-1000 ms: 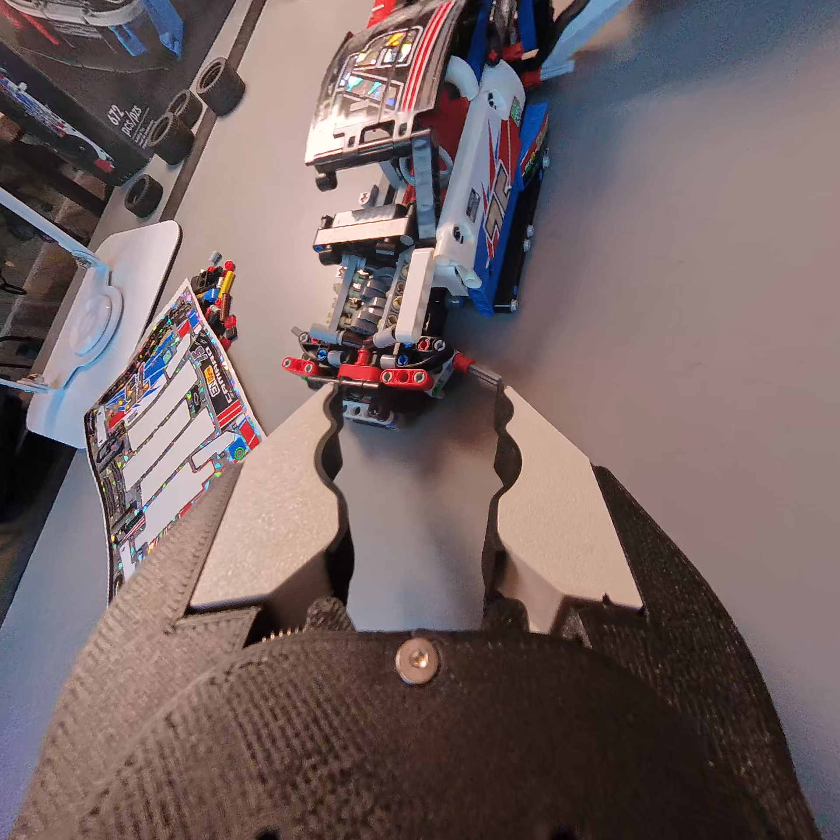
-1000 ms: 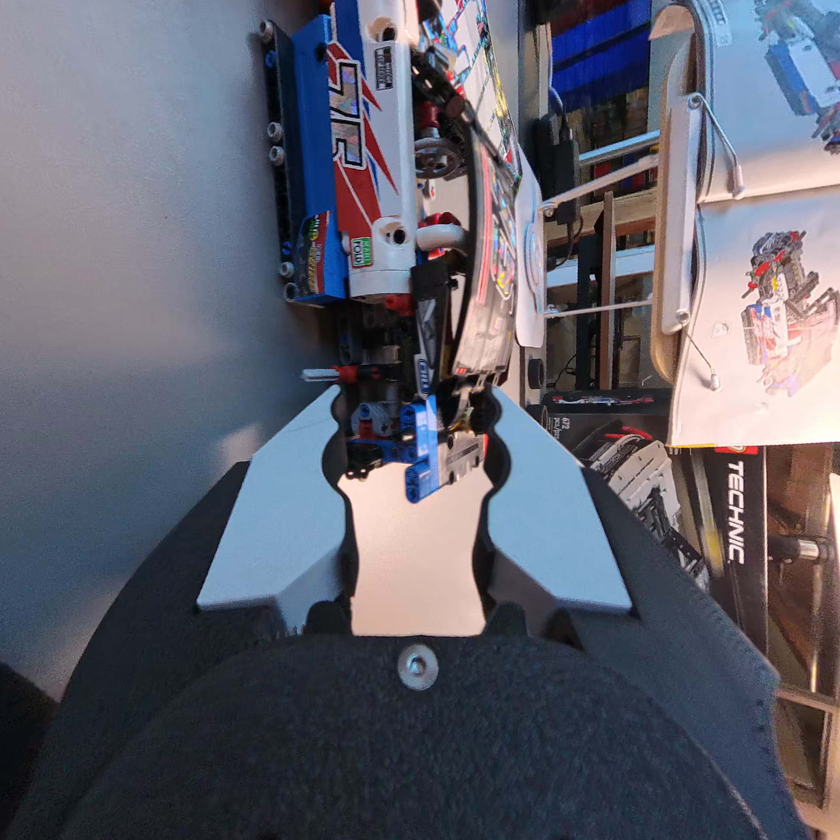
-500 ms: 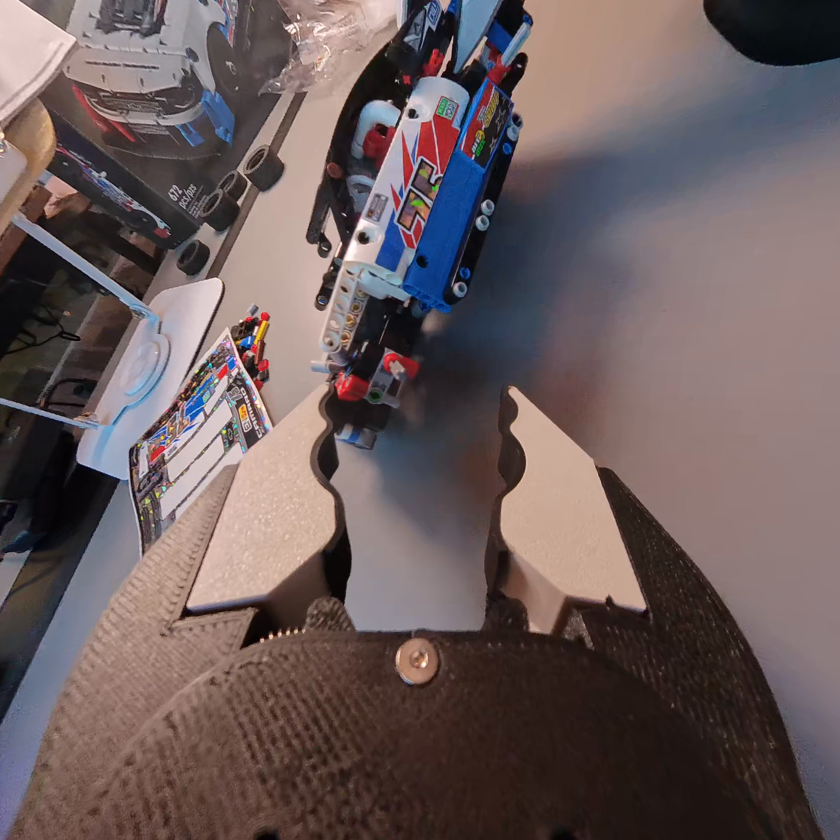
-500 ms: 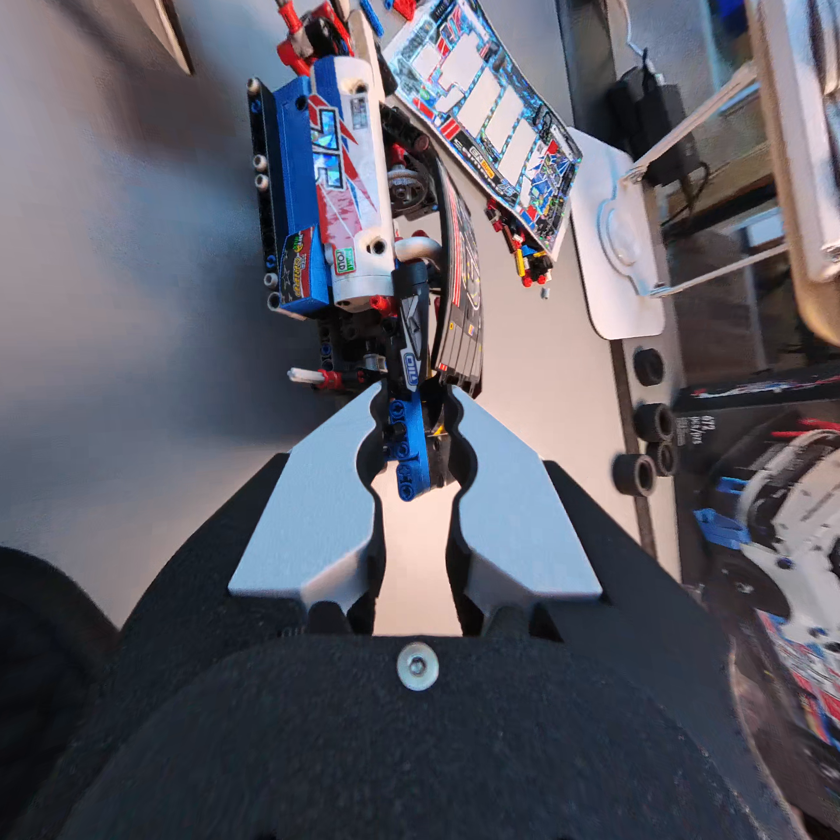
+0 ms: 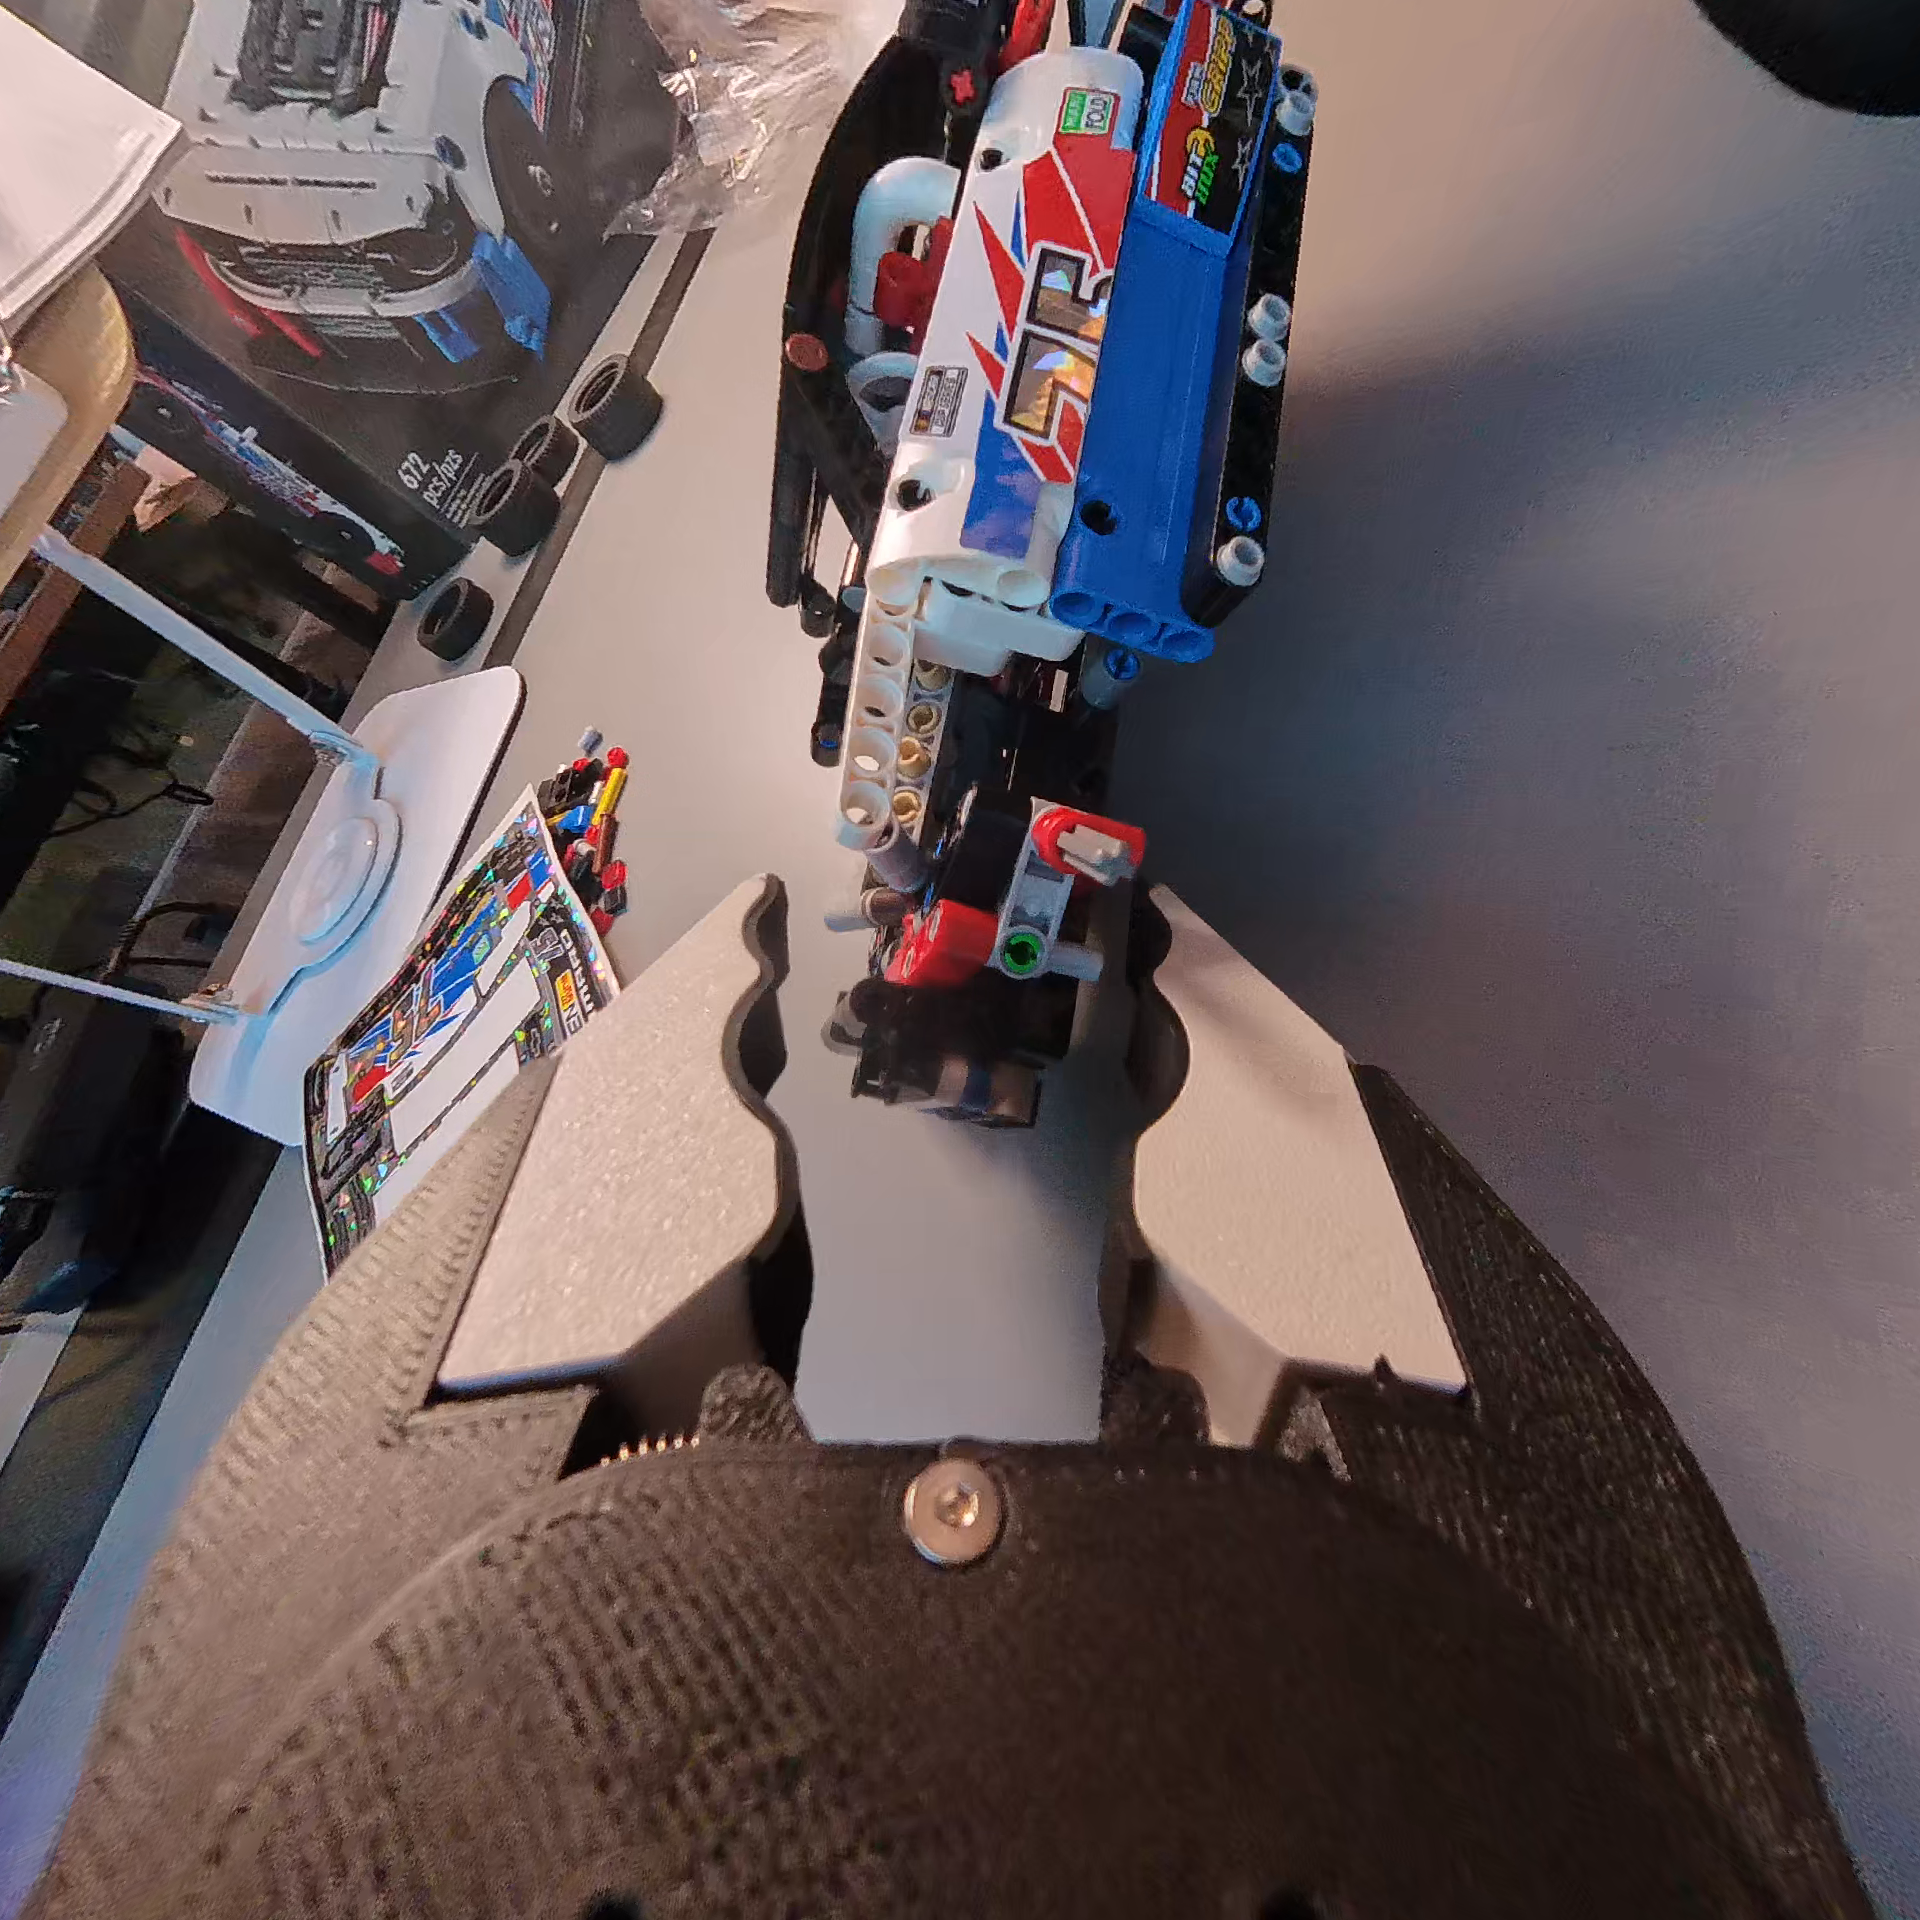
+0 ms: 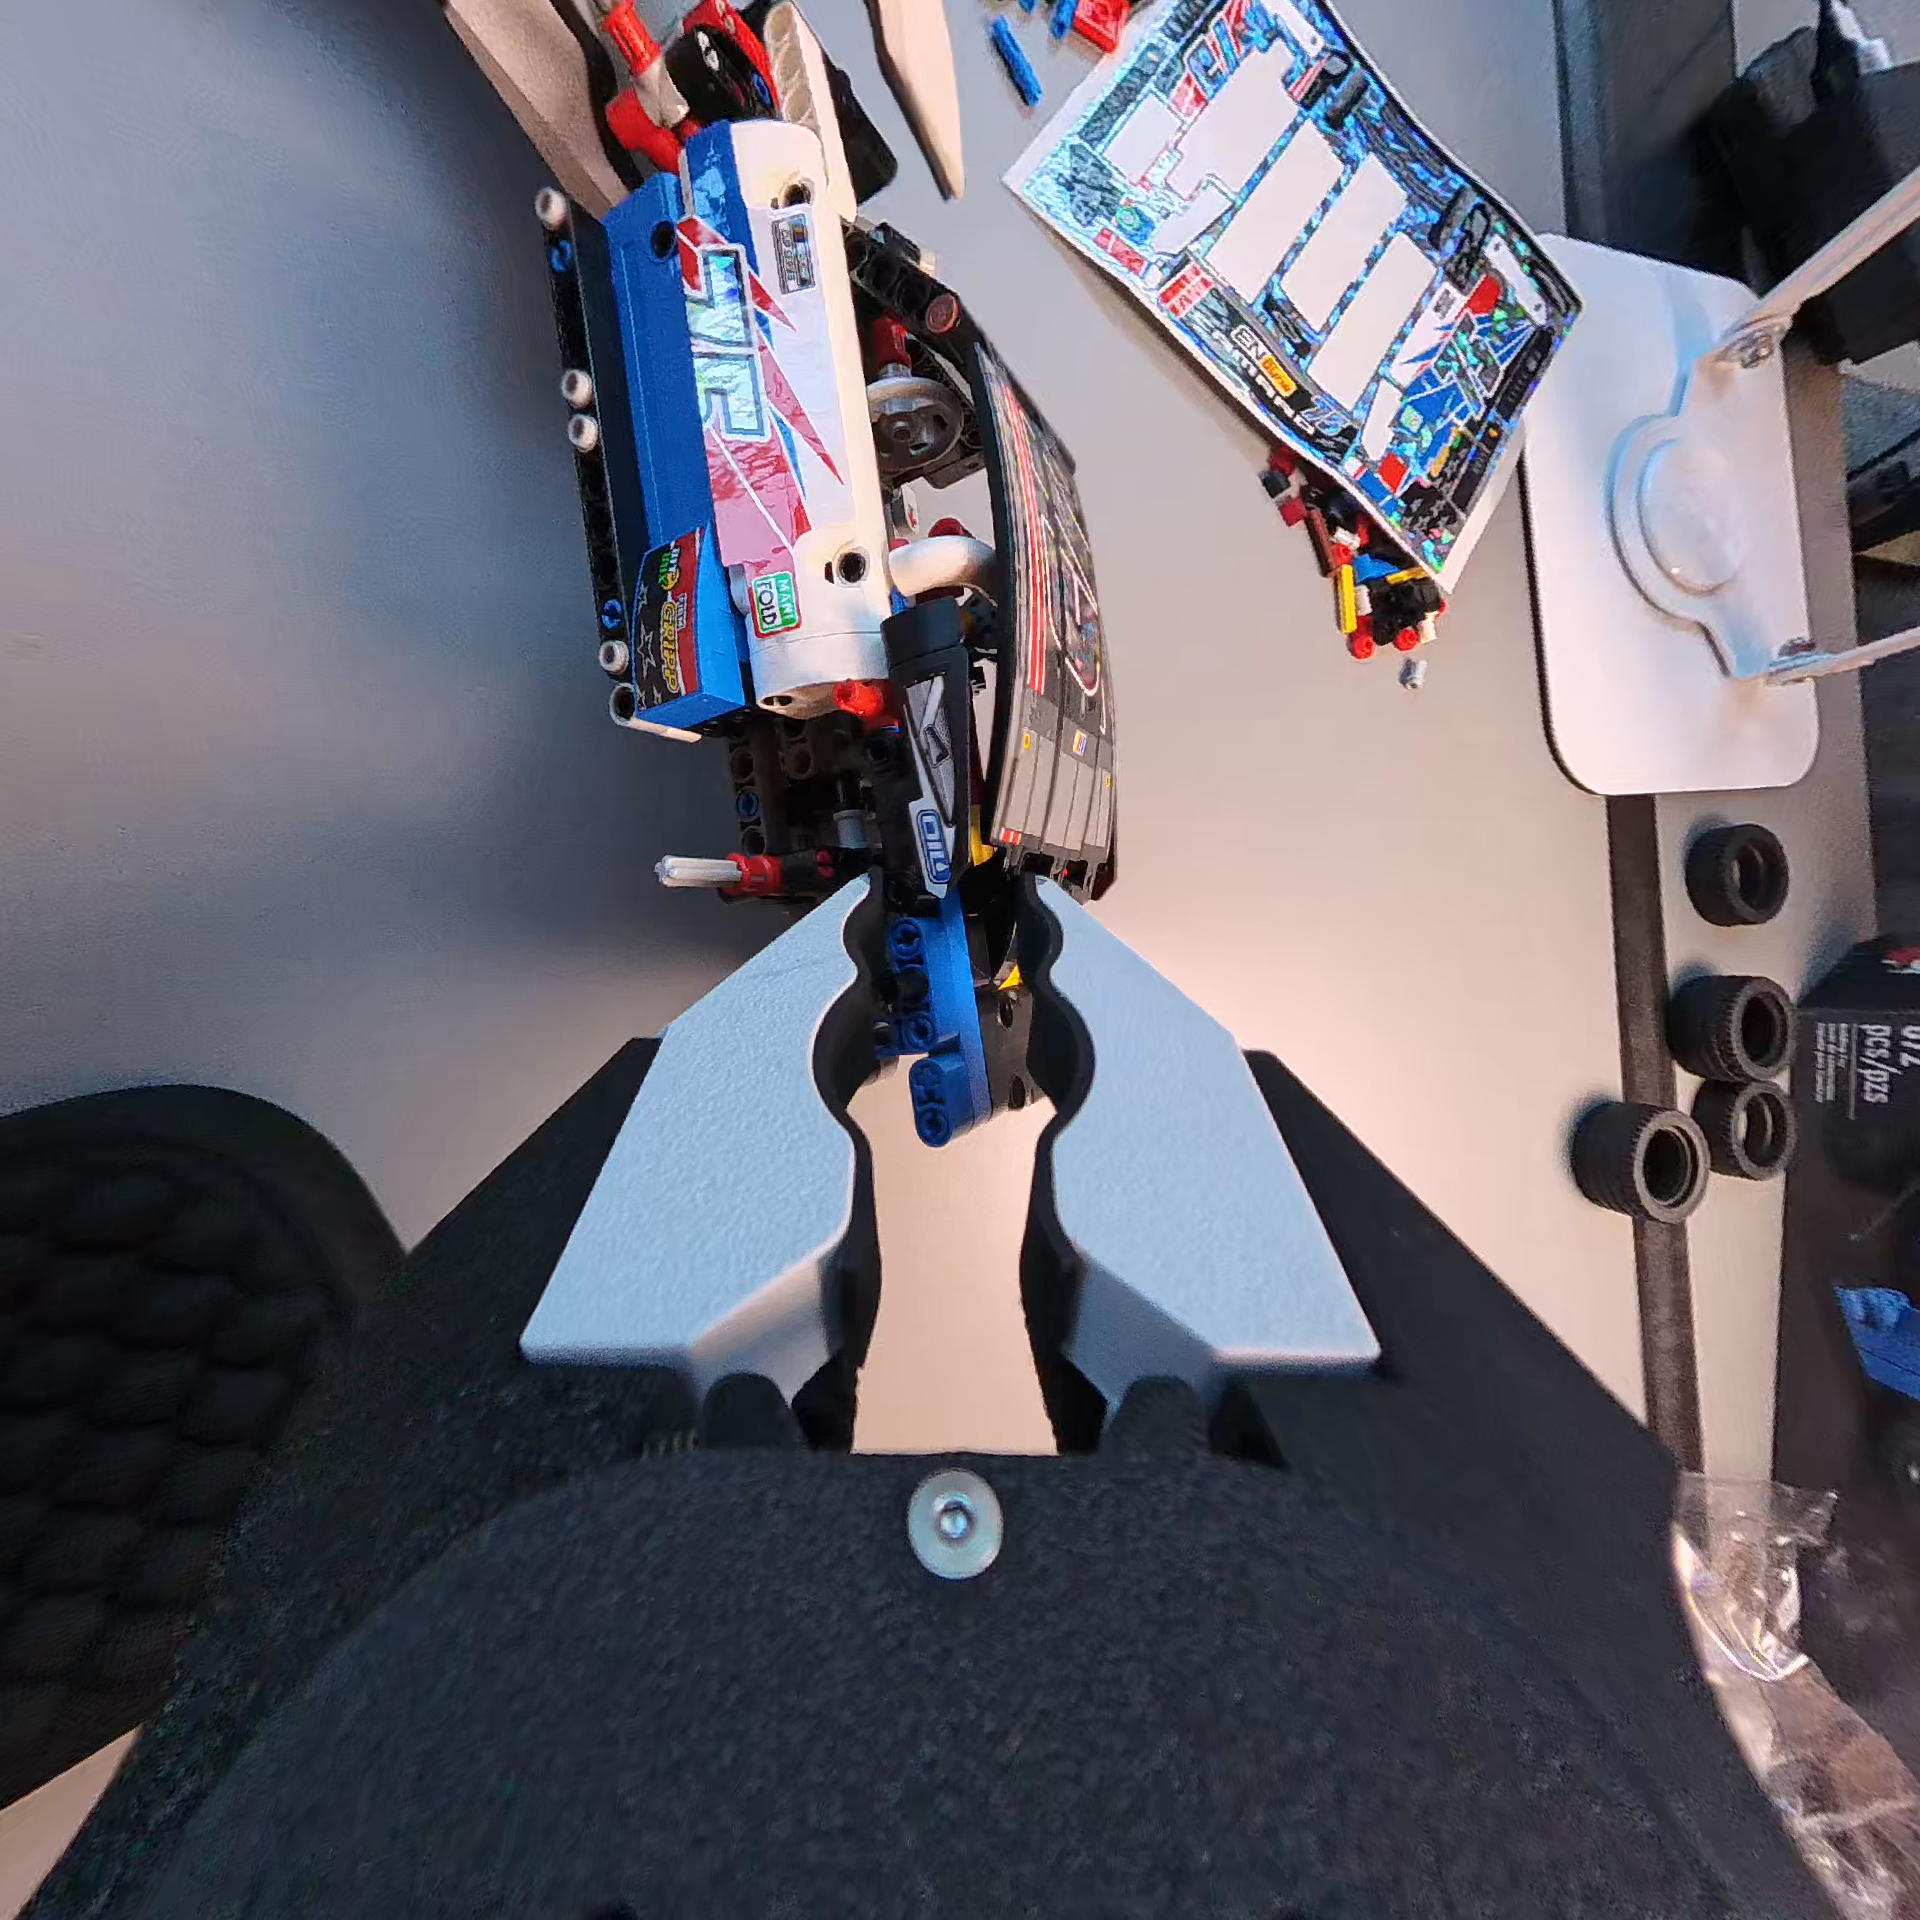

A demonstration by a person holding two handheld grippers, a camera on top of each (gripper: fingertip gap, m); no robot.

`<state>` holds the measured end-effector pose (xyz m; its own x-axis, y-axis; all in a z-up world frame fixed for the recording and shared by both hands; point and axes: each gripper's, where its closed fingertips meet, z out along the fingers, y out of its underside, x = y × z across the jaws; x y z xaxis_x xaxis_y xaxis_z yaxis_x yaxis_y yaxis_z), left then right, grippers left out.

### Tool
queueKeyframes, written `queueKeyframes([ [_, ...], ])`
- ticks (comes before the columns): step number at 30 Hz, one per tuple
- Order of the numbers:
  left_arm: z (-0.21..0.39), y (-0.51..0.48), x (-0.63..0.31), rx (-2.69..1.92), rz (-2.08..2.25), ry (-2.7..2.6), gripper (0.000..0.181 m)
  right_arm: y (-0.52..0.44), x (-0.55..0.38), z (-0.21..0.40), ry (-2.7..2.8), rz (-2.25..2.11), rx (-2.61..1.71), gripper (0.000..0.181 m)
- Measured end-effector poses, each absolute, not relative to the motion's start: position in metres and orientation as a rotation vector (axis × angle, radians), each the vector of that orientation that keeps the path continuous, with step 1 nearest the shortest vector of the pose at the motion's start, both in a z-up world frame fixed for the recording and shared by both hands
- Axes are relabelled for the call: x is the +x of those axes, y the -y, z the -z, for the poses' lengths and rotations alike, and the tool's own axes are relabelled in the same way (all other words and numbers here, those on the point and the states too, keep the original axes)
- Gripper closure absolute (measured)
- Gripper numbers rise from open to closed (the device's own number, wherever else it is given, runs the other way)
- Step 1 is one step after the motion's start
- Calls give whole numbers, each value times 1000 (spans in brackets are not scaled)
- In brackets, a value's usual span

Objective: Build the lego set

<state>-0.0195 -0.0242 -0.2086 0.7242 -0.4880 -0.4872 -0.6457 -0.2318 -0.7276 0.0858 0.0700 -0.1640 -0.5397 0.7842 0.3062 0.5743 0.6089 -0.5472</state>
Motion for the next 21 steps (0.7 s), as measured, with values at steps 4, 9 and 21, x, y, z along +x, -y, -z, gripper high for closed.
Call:
queueKeyframes([
  [4, 206, 33, -2, -1844, -127, -926, 140, -56, 90, 162, 2353, -563, -1075, 160],
  [9, 202, 42, 3, -1832, -115, -928, 145, -45, 94, 159, 2359, -595, -1085, 158],
  [21, 202, 53, 8, -1834, -103, -928, 146, 40, 70, 118, 2311, -601, -785, 181],
])
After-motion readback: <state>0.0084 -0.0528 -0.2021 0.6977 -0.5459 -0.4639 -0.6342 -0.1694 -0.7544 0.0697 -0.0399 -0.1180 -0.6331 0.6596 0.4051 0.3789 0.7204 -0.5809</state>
